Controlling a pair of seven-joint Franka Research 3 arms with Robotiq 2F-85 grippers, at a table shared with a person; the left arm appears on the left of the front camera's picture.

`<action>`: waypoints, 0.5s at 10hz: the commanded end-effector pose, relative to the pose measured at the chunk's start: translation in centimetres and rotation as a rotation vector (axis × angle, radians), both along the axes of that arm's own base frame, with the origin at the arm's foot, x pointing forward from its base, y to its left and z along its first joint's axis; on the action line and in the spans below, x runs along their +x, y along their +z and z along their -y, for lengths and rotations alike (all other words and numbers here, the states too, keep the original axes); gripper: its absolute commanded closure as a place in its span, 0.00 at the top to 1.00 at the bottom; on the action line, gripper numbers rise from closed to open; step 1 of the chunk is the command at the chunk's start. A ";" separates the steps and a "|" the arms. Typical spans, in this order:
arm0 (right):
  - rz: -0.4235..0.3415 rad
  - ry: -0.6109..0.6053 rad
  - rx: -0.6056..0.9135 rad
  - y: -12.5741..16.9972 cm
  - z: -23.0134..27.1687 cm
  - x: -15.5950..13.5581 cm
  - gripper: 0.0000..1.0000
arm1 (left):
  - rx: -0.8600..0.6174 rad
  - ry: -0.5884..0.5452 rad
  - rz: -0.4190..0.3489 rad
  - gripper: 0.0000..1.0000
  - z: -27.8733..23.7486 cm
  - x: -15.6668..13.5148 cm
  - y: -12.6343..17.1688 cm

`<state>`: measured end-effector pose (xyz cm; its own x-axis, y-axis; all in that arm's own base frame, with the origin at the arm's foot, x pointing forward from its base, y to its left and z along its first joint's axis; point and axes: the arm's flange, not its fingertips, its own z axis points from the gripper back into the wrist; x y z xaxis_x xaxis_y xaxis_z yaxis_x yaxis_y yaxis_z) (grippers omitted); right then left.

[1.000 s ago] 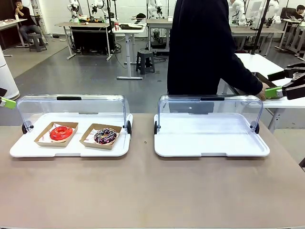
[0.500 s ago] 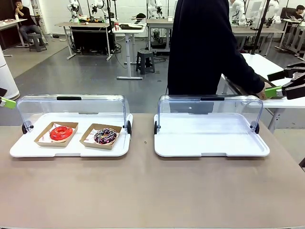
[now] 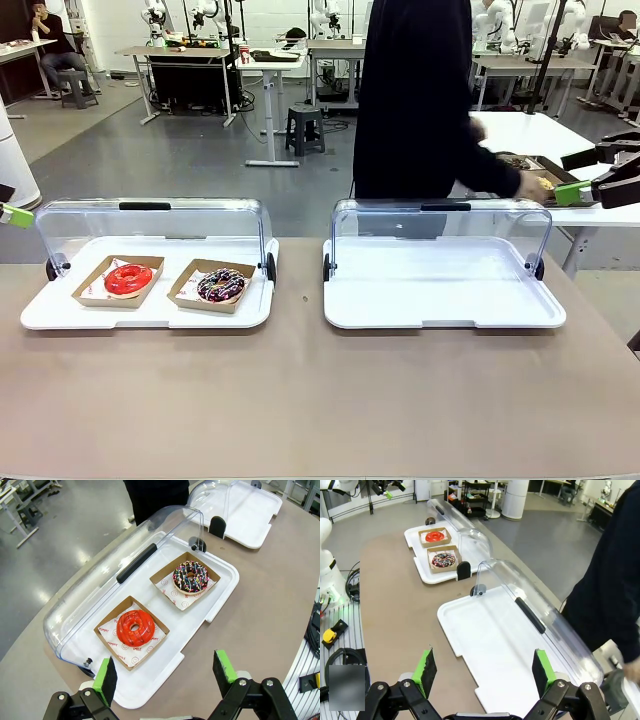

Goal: Provide the desired donut to the person.
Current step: Place the picked Paper togo box onto the Handle tray extended by the person.

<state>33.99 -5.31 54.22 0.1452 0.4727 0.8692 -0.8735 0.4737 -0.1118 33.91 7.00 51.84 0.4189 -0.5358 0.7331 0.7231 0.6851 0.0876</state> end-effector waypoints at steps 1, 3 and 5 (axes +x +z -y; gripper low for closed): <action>0.005 0.009 0.001 -0.1 0.1 -0.1 1.00 | -0.008 -0.007 0.004 1.00 -0.2 0.0 -0.1; 0.005 0.009 0.001 -0.1 0.1 -0.1 1.00 | -0.008 -0.007 0.004 1.00 -0.2 0.0 -0.1; 0.005 0.009 0.001 -0.1 0.1 -0.1 1.00 | -0.008 -0.007 0.004 1.00 -0.2 0.0 -0.1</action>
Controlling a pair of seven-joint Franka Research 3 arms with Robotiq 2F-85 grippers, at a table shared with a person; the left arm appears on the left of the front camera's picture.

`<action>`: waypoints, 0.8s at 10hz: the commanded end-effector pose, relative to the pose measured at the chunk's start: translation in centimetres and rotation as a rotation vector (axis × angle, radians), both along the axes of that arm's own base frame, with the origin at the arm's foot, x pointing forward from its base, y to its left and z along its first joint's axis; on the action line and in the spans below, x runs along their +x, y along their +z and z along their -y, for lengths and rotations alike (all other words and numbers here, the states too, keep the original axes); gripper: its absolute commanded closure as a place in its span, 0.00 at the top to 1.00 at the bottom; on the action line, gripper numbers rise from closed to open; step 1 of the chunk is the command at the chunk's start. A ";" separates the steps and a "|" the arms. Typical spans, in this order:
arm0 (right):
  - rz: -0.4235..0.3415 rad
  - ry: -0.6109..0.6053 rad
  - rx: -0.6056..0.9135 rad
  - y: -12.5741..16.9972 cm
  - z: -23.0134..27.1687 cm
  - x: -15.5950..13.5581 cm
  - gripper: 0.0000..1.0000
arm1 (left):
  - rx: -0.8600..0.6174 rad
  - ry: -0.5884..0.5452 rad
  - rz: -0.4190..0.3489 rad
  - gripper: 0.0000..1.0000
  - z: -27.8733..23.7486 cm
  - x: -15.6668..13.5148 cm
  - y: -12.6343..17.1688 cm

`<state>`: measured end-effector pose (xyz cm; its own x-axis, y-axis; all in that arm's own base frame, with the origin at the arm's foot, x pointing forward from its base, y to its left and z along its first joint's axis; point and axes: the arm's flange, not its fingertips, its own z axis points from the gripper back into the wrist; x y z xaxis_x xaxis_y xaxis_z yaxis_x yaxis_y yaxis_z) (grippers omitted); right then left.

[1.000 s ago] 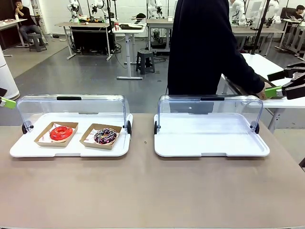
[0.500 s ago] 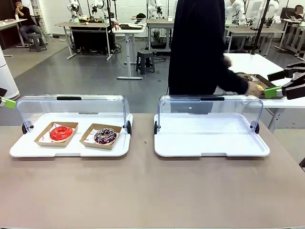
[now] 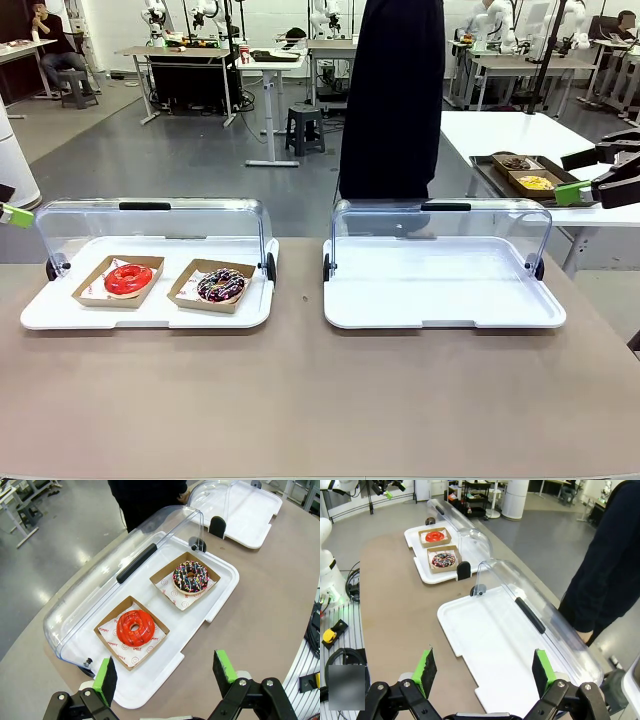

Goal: Provide the desired donut to the person.
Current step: Place the picked Paper togo box onto the Handle tray extended by the person.

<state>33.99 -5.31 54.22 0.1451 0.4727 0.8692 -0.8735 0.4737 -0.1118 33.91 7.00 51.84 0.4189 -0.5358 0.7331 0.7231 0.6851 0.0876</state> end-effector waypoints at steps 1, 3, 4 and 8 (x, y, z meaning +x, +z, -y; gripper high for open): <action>0.005 0.009 0.001 -0.1 0.1 -0.1 1.00 | -0.008 -0.007 0.004 1.00 -0.2 0.0 -0.1; 0.005 0.009 0.001 -0.1 0.1 -0.1 1.00 | -0.008 -0.007 0.004 1.00 -0.2 0.0 -0.1; 0.005 0.009 0.001 -0.1 0.1 -0.1 1.00 | -0.008 -0.007 0.004 1.00 -0.2 0.0 -0.1; 0.005 0.009 0.001 -0.1 0.1 -0.1 1.00 | -0.008 -0.007 0.004 1.00 -0.2 0.0 -0.1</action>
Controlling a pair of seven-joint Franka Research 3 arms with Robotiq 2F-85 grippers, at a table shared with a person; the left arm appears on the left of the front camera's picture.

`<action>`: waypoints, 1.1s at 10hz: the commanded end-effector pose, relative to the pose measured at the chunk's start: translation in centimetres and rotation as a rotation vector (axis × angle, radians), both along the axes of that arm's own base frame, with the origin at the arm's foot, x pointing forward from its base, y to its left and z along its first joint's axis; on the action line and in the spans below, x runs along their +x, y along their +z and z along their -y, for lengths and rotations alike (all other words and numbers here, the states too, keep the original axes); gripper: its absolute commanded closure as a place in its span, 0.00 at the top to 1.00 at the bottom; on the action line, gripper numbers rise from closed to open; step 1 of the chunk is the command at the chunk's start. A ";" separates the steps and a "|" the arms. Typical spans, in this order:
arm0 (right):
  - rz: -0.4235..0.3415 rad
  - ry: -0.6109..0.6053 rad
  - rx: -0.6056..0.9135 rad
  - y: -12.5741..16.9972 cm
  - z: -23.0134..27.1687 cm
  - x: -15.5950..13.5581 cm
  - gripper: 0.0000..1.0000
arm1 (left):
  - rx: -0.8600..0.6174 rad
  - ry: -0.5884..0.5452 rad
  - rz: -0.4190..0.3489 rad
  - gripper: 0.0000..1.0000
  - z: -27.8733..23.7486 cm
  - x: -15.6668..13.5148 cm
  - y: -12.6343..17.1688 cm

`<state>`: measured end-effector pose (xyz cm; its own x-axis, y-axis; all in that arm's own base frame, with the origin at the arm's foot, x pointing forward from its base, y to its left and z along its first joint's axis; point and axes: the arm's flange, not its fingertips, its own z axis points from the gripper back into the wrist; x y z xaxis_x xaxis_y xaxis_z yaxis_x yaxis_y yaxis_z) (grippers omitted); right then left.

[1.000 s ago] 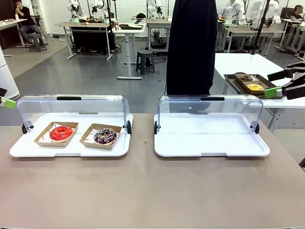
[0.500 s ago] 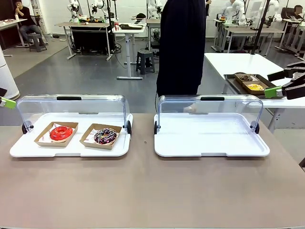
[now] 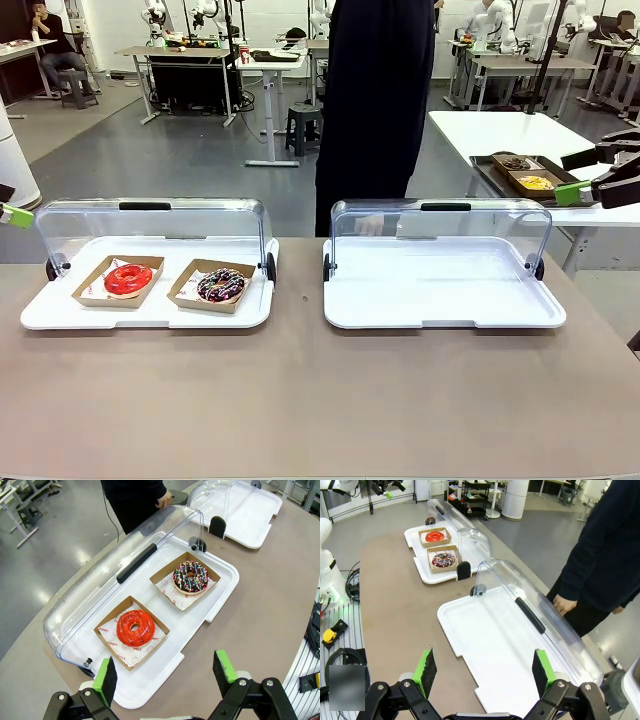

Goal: Provide the desired donut to the person.
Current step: Place the picked Paper togo box onto the Handle tray extended by the person.

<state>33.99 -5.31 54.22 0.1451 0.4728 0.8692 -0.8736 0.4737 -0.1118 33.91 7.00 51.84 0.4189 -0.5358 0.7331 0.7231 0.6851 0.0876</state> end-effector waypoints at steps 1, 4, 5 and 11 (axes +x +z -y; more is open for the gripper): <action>0.005 0.009 0.001 -0.1 0.1 -0.1 1.00 | -0.008 -0.007 0.004 1.00 -0.2 0.0 -0.1; 0.005 0.009 0.001 -0.1 0.1 -0.1 1.00 | -0.008 -0.007 0.004 1.00 -0.2 0.0 -0.1; 0.005 0.009 0.001 -0.1 0.1 -0.1 1.00 | -0.008 -0.007 0.004 1.00 -0.2 0.0 -0.1; 0.005 0.009 0.001 -0.1 0.1 -0.1 1.00 | -0.008 -0.007 0.004 1.00 -0.2 0.0 -0.1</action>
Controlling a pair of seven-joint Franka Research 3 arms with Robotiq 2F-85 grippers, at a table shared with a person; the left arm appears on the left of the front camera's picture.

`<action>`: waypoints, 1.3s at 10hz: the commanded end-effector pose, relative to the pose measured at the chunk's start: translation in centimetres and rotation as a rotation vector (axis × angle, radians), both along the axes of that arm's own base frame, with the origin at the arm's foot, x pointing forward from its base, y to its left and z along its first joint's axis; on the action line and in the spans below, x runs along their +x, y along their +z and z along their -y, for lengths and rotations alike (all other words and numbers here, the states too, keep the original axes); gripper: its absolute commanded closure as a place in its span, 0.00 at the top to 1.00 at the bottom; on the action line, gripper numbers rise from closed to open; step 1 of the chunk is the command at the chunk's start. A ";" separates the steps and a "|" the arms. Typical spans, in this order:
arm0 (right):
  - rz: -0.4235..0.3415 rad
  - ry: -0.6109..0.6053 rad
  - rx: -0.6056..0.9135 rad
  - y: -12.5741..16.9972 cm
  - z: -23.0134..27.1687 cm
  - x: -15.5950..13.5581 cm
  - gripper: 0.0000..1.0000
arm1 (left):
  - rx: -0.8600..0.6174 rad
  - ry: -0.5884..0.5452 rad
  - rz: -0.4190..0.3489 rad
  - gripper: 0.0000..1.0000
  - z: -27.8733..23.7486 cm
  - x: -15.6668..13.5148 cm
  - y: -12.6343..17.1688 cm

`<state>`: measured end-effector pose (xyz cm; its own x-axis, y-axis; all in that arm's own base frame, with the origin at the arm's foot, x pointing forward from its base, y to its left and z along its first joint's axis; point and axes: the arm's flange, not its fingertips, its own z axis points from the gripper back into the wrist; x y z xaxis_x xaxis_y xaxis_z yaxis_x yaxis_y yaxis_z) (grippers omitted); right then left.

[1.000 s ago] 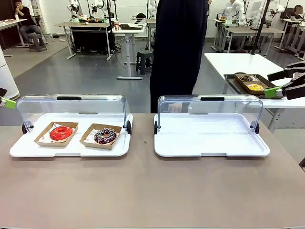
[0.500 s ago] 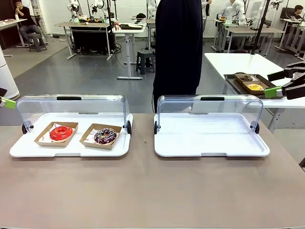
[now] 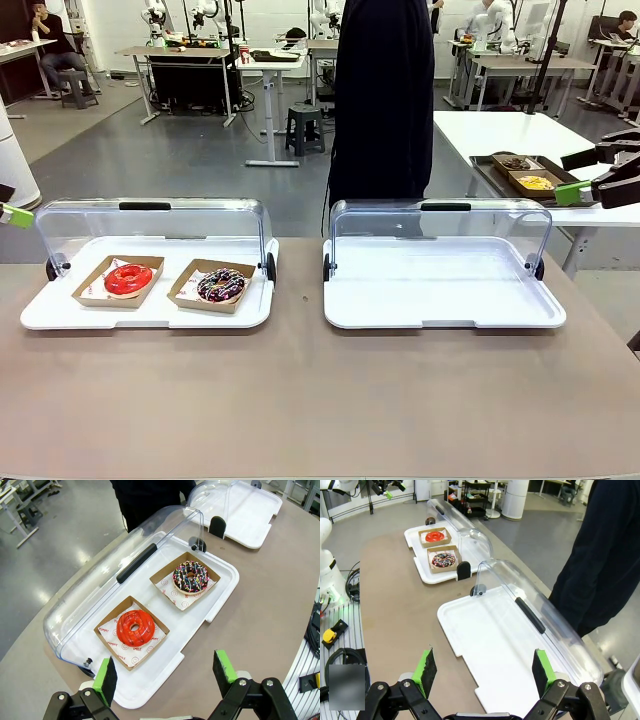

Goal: Provide the desired donut to the person.
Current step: Place the picked Paper togo box onto the Handle tray extended by the person.

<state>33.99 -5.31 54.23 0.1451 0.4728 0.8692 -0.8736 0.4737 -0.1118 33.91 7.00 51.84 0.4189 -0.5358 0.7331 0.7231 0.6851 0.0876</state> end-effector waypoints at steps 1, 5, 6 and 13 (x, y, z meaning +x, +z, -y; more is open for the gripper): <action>0.005 0.009 0.001 -0.1 0.1 -0.1 1.00 | -0.008 -0.007 0.004 1.00 -0.2 0.0 -0.1; 0.005 0.009 0.001 -0.1 0.1 -0.1 1.00 | -0.008 -0.007 0.004 1.00 -0.2 0.0 -0.1; 0.005 0.009 0.001 -0.1 0.1 -0.1 1.00 | -0.008 -0.007 0.004 1.00 -0.2 0.0 -0.1; 0.005 0.009 0.001 -0.1 0.1 -0.1 1.00 | -0.008 -0.007 0.004 1.00 -0.2 0.0 -0.1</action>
